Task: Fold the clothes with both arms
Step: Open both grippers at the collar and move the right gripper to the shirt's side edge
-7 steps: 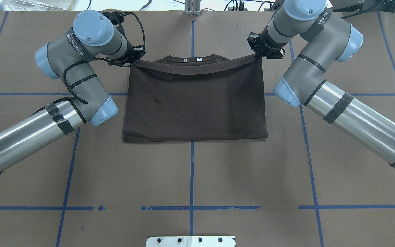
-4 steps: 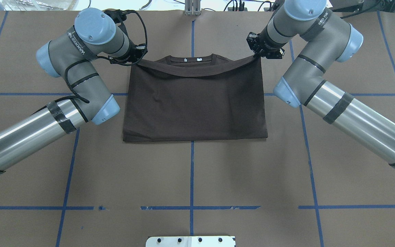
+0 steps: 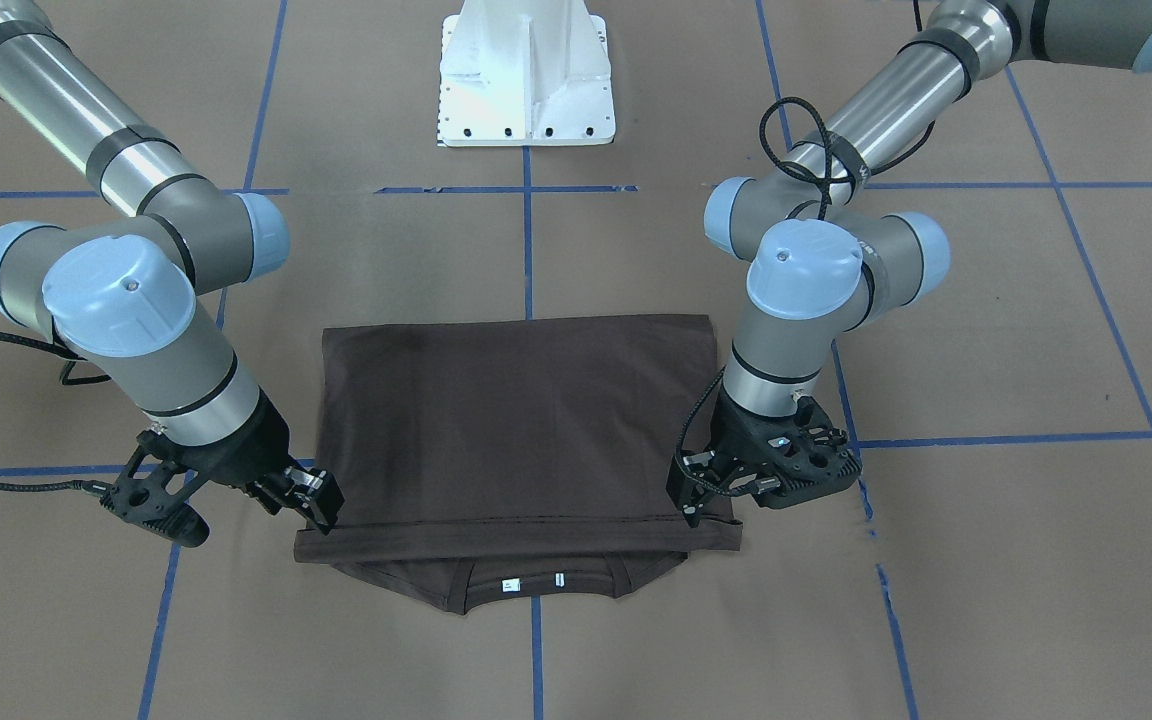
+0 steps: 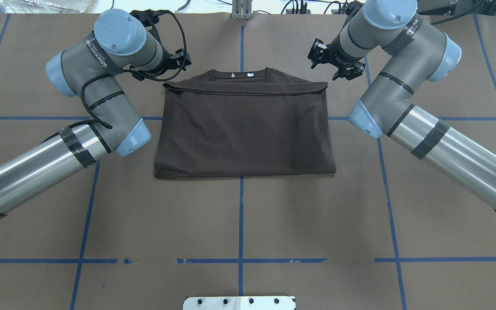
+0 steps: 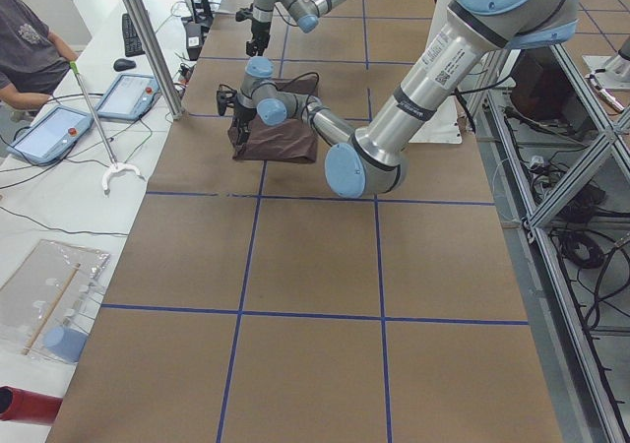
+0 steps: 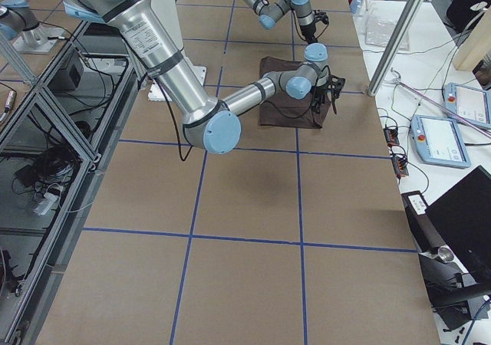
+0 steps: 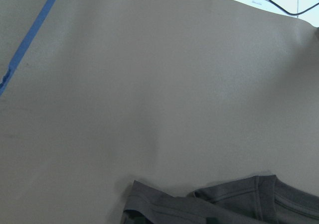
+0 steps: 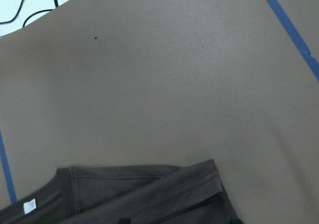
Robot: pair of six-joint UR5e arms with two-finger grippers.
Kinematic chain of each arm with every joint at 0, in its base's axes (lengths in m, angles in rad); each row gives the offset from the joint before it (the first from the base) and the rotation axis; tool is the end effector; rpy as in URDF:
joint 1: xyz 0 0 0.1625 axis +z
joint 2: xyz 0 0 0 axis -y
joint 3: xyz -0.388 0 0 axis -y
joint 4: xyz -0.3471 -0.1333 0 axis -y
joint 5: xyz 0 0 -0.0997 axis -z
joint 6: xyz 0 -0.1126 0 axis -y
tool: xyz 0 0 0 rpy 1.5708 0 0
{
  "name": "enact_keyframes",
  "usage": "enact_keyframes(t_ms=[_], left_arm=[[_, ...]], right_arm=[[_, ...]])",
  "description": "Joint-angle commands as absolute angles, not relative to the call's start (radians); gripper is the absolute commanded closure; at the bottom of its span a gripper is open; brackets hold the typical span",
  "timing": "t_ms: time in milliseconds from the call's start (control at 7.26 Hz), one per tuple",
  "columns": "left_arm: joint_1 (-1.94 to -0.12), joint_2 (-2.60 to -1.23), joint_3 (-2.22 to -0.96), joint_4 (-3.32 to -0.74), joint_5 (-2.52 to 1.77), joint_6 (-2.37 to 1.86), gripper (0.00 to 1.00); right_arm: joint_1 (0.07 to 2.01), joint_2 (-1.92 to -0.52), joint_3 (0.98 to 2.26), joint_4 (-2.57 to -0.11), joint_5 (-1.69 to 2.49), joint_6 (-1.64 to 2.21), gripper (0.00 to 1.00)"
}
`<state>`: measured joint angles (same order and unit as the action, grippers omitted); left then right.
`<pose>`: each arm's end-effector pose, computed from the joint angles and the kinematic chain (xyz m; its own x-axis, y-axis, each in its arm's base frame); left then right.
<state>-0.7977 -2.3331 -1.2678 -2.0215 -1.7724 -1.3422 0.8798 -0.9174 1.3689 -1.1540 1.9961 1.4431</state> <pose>0.4287 -0.5980 0.2782 0.5513 -0.2472 -0.7968 0.4784 0.8762 0.0592 -0.3734 -0.5877 0.3093 0.4723 0.3890 0.7910 -0.4448 0.8799 -0.1672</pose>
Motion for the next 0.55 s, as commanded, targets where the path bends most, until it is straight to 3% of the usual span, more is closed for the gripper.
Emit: enact_keyframes(t_ms=[0, 138, 413], left_arm=[[-0.796, -2.332, -1.292, -2.014, -1.775, -1.345, 0.00], [-0.795, -2.332, -1.292, -2.014, -1.775, -1.351, 0.00], [-0.795, -2.326, -1.293, -2.014, -1.769, -1.351, 0.00]], right_arm=[[0.810, -1.120, 1.612, -1.158, 1.994, 1.478, 0.00], [0.755, -1.222, 1.708, -1.155, 1.968, 1.523, 0.00], [0.611, -1.282, 1.718, -1.155, 1.842, 1.539, 0.00]])
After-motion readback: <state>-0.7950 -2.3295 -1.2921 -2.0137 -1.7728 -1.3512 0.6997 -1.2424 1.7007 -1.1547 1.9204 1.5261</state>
